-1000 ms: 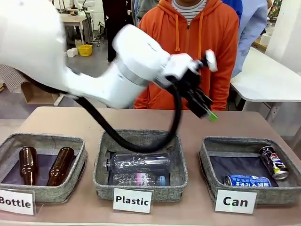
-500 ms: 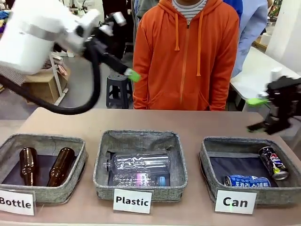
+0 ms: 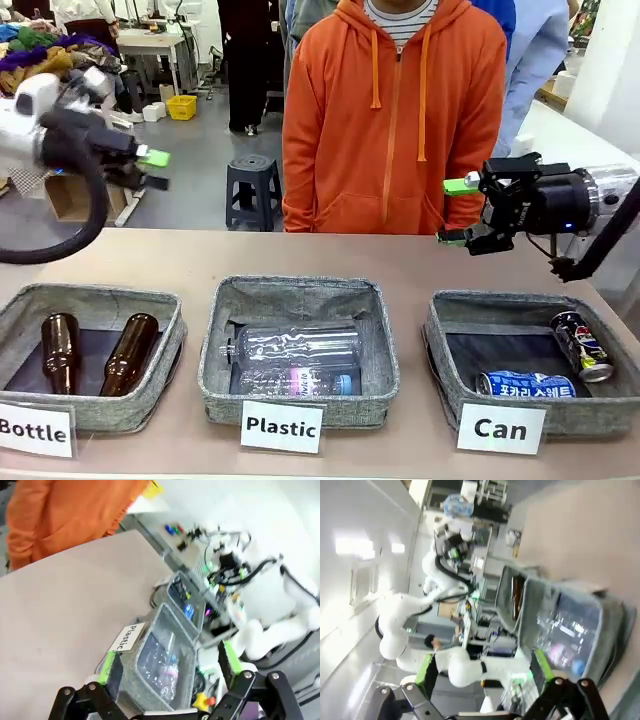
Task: Sort the can waste into the basket.
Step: Pick up the can waste from the table and place it in the right Fabric basket.
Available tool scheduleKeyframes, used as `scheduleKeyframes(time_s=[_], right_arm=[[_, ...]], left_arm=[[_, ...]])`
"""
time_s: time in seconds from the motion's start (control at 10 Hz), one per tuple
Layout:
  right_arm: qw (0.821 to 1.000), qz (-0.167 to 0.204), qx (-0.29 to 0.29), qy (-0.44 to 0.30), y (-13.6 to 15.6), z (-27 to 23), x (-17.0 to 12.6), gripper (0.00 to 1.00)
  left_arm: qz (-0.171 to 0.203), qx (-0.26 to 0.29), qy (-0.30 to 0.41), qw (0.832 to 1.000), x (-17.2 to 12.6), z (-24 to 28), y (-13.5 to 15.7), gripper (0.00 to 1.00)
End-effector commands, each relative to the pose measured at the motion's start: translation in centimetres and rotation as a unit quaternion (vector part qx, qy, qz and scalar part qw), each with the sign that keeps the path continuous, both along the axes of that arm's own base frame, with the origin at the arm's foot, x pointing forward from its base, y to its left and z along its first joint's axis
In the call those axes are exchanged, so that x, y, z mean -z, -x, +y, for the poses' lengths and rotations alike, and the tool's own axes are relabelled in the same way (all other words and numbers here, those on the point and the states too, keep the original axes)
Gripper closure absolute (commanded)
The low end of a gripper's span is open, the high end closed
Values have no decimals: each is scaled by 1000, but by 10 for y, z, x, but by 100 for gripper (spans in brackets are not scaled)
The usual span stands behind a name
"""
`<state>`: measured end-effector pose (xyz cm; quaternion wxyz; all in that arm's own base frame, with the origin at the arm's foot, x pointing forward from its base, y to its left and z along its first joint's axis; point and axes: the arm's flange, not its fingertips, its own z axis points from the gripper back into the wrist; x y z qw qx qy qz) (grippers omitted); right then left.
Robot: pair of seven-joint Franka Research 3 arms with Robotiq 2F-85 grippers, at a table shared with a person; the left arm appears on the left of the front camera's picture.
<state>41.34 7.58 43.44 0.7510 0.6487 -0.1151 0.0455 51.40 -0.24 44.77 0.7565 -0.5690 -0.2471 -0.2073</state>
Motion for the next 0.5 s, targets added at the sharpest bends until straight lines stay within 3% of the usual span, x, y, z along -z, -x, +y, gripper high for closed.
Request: scheduleKeyframes(time_s=[0.0, 0.1, 0.2, 0.3, 0.4], right_arm=[[996, -50, 70, 7, -23, 5, 12, 0], [995, -49, 84, 17, -25, 3, 17, 0], [999, -19, 34, 0, -11, -5, 7, 0], [999, -19, 34, 0, -11, -5, 7, 0], [999, -19, 34, 0, -11, -5, 7, 0]], left_arm=[[21, -90, 59, 994, 16, 15, 20, 0], [20, -107, 57, 993, 31, 33, 28, 0], [9, -115, 40, 992, 50, 51, 31, 0], [39, -80, 47, 995, 35, 40, 18, 0], [39, -80, 47, 995, 35, 40, 18, 0]])
